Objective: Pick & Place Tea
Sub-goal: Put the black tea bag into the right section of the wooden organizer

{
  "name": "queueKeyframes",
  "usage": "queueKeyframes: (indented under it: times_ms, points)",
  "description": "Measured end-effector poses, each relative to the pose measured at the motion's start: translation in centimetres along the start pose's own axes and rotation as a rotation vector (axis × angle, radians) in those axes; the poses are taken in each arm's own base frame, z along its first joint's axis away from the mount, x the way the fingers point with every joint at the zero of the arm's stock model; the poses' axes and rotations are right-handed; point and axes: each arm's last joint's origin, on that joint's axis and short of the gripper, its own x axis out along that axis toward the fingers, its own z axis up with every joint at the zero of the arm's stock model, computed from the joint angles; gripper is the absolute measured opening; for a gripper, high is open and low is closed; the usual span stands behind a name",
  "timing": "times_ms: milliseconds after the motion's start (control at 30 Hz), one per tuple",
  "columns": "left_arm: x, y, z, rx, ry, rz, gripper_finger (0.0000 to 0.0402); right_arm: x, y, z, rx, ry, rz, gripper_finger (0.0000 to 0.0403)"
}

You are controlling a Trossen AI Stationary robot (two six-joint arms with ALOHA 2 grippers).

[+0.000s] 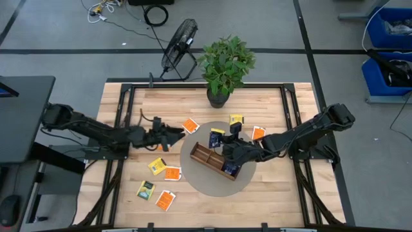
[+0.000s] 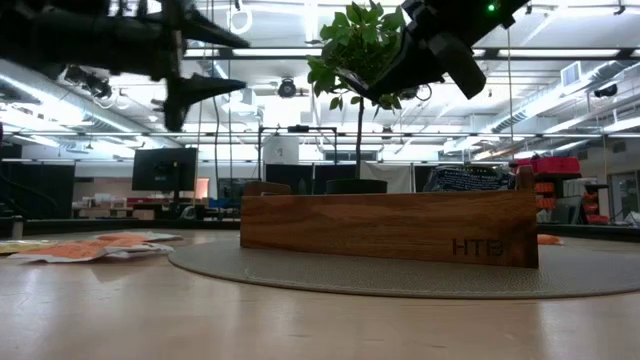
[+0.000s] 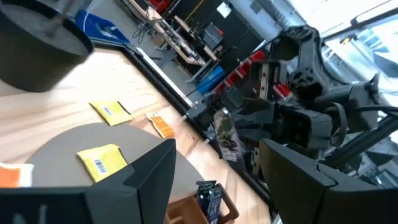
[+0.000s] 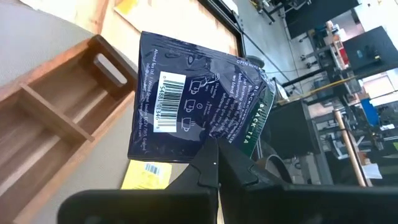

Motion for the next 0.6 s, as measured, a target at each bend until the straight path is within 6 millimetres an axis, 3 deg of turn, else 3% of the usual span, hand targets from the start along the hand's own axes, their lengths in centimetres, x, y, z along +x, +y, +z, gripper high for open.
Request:
queueKeyframes:
  times_ms: [300,600]
  points:
    - [4.6,-1.0,-0.1,0.008,0.084,-0.028,0.0236,0.1,-0.1,0.1,-0.051,-0.019,0.021,0.0]
    - [8.0,-1.1,-0.6,-0.008,0.151,-0.046,0.0236,0.1,-0.1,0.3,-0.089,-0.033,0.019,0.0]
